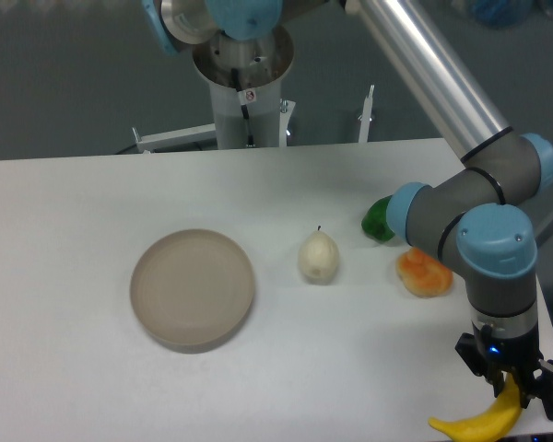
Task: Place bananas on a plate
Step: 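Carry the held yellow banana with the gripper over to the beige plate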
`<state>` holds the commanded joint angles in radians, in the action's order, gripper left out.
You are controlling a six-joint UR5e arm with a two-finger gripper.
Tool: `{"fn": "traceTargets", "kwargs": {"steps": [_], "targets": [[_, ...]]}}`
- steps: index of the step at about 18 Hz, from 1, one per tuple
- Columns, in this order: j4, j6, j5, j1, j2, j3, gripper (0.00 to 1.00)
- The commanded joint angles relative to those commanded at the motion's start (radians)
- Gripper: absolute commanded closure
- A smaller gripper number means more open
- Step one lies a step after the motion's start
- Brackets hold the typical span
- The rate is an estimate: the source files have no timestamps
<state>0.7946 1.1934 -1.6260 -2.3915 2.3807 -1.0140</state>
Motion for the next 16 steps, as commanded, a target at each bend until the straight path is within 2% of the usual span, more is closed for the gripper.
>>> {"fn": "traceTargets", "kwargs": {"steps": [7,9,14,16], "targets": [[0.003,0.005,-0.002,0.003,-0.018,-0.026,0.70],[0.009,-0.009,-0.002,0.011,-0.040,-0.046,0.70],[0.017,-0.096,-0.005,0.040,-0.168,-0.190,0.70],[0.024,-0.199,-0.003,0.069,-0.231,-0.251,0.70]]}}
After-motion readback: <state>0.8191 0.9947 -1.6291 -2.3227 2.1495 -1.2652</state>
